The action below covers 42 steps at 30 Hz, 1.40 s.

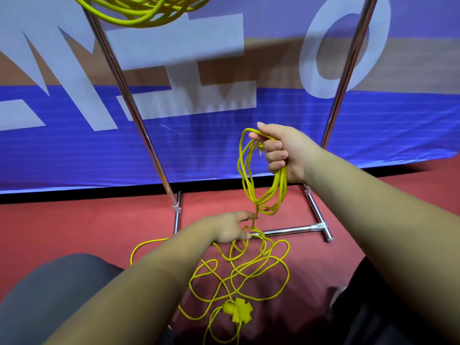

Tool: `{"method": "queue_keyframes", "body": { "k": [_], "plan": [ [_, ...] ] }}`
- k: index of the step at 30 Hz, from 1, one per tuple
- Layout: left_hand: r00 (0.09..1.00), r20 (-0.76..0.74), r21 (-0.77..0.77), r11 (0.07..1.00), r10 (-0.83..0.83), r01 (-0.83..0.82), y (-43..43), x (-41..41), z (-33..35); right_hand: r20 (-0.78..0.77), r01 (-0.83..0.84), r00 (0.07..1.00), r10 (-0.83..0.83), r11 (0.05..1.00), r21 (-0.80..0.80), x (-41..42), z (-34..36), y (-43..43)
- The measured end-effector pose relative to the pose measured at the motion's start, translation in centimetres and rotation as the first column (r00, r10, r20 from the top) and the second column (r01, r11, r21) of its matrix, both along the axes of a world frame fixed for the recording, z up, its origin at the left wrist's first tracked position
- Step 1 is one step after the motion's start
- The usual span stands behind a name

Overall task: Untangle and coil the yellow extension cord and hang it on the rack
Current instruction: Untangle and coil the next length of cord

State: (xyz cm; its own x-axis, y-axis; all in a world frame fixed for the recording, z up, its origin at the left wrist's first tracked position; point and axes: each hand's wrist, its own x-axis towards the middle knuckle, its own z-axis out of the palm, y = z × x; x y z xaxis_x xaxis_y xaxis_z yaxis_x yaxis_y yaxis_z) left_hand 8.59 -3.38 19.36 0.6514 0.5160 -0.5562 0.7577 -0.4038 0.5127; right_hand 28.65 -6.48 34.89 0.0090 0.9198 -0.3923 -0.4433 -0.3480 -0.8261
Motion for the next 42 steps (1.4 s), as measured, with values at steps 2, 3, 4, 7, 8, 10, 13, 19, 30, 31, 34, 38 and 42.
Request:
{"method": "queue_keyframes", "body": {
  "k": [2,3,4,7,8,10,13,19,30,31,34,38,42],
  "plan": [
    [1.000,0.017,0.029,1.000,0.004,-0.005,0.2,0.0,-1.1,-0.008,-0.017,1.000,0.017,1.000,-0.003,0.3,0.1,-0.2],
    [1.000,0.019,0.041,0.999,0.007,-0.008,0.6,-0.1,-1.6,-0.016,-0.025,1.000,0.025,1.000,-0.006,0.4,0.2,-0.3],
    [1.000,0.006,0.051,0.999,0.010,-0.010,0.9,-0.3,-1.8,-0.019,-0.035,0.999,0.035,0.999,-0.009,0.6,0.2,-0.4],
    [0.999,-0.046,0.090,0.996,-0.007,0.011,2.3,-1.1,-1.6,0.043,-0.101,0.994,0.102,0.995,-0.019,1.1,0.0,-0.6],
    [0.996,-0.081,0.132,0.991,-0.027,0.038,2.8,-1.5,-1.1,0.076,-0.137,0.987,0.138,0.990,-0.026,1.2,-0.1,-0.6],
    [0.992,-0.124,0.221,0.974,-0.024,0.051,4.0,-2.0,-0.1,0.115,-0.203,0.971,0.207,0.978,-0.049,1.1,-0.4,-0.7],
    [0.992,-0.128,0.272,0.962,0.008,0.027,5.6,-2.4,1.0,0.115,-0.210,0.969,0.218,0.975,-0.079,1.0,-0.5,-0.7],
    [0.994,-0.036,0.336,0.936,-0.101,0.108,6.7,-2.5,2.8,0.063,-0.214,0.974,0.217,0.976,-0.047,1.9,0.2,-0.2],
    [0.972,0.185,0.552,0.834,-0.148,0.022,7.9,-2.2,5.0,0.153,-0.344,0.924,0.351,0.936,-0.069,1.2,-0.2,0.1],
    [0.976,0.191,0.528,0.849,-0.103,-0.013,8.0,-2.4,5.0,0.135,-0.350,0.924,0.357,0.934,-0.072,1.2,-0.2,0.1],
    [0.981,0.196,0.405,0.911,-0.003,-0.078,7.9,-3.1,5.3,0.024,-0.414,0.908,0.417,0.906,-0.082,1.2,-0.2,-0.1],
    [0.978,0.206,0.256,0.966,-0.028,-0.026,7.0,-3.3,6.1,0.083,-0.412,0.904,0.420,0.906,-0.098,1.1,-0.5,-0.3],
    [0.969,0.247,0.057,0.998,0.018,-0.033,6.6,-3.2,6.2,0.185,-0.373,0.904,0.386,0.922,-0.103,1.0,-0.9,-0.5]
  ]
}}
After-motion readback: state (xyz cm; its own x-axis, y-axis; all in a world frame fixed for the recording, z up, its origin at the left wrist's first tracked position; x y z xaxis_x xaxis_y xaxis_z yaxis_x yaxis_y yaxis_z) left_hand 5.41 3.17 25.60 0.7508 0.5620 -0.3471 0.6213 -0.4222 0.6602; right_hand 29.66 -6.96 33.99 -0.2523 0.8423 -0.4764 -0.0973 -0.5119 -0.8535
